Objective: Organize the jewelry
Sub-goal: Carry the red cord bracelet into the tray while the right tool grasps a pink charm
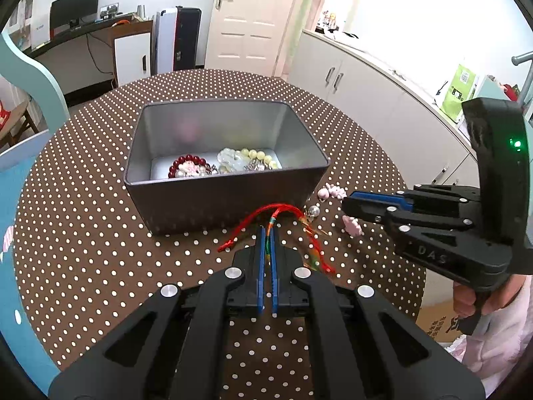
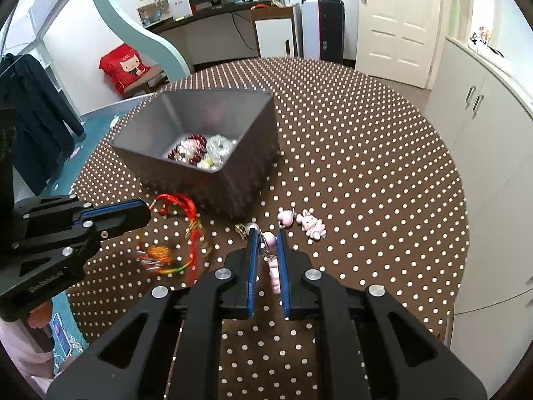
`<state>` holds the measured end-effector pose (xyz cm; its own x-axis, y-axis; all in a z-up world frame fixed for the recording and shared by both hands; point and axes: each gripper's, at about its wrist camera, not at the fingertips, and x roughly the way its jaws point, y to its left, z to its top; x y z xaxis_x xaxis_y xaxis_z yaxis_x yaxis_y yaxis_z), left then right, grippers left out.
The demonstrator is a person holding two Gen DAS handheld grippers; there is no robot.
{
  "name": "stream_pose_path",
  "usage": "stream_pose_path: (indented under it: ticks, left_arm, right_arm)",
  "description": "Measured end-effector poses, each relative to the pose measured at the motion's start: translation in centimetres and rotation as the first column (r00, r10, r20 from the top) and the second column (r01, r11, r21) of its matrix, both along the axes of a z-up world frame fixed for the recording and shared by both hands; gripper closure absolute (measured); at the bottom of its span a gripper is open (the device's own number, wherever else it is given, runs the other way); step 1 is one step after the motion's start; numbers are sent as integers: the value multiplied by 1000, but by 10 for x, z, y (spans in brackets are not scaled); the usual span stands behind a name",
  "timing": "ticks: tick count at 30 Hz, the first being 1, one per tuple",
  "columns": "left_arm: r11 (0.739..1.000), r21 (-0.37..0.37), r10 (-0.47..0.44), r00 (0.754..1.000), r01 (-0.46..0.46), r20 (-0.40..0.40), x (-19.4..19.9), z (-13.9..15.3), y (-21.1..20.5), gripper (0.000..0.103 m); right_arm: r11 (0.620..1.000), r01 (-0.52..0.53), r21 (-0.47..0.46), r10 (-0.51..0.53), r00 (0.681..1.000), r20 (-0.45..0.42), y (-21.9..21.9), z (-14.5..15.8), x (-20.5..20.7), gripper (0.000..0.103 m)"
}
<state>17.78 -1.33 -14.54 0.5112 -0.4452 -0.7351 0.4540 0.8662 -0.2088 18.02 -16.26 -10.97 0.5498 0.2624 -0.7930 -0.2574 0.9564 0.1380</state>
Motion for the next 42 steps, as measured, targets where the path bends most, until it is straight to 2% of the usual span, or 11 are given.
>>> stream_pose_path:
  ticks: [9, 13, 14, 15, 16, 21, 24, 26, 29, 35, 42]
  left_arm:
    - [999, -28, -19, 996, 21, 88, -7, 33, 6, 103]
    - [999, -31, -38, 998, 39, 44, -4, 23, 6, 102]
    - [998, -26, -48, 999, 48, 20, -3, 17, 5, 98]
    - [999, -7, -43, 999, 43, -8, -1, 7, 2, 83]
    - [999, 11, -35, 999, 35, -25, 1, 0, 0, 74]
    - [995, 102, 33, 996, -25, -80, 15, -27, -7, 70]
    - [996, 87, 35, 995, -27, -94, 21, -30, -8, 72]
    - [996, 92, 25, 995, -16, -98, 23, -31, -10, 99]
    - [993, 120, 11, 996, -1, -86, 26, -33, -16, 101]
    - [996, 86, 29, 995, -20, -98, 28, -30, -14, 101]
    - [999, 42, 22, 999, -21, -31, 18, 2, 1, 101]
  right_arm:
    - [1000, -16, 13, 15, 994, 111, -5, 40, -12, 93]
    - [1000, -20, -1, 20, 993, 119, -2, 41, -12, 93]
    - [1000, -26, 3, 25, 994, 109, -2, 37, -12, 93]
    - [1000, -20, 1, 20, 995, 101, -2, 35, -12, 93]
    - [1000, -15, 0, 15, 996, 90, -1, 32, -12, 93]
    - [1000, -12, 15, 11, 999, 45, -1, 19, -9, 93]
    - [1000, -15, 14, 15, 999, 44, -2, 20, -10, 93]
    - [1000, -13, 16, 12, 999, 43, -3, 20, -8, 93]
    - [1000, -11, 17, 10, 999, 36, -4, 17, -5, 93]
    - [999, -14, 30, 13, 999, 29, -6, 15, 0, 93]
    - [999, -12, 32, 10, 998, 61, -11, 26, -3, 93]
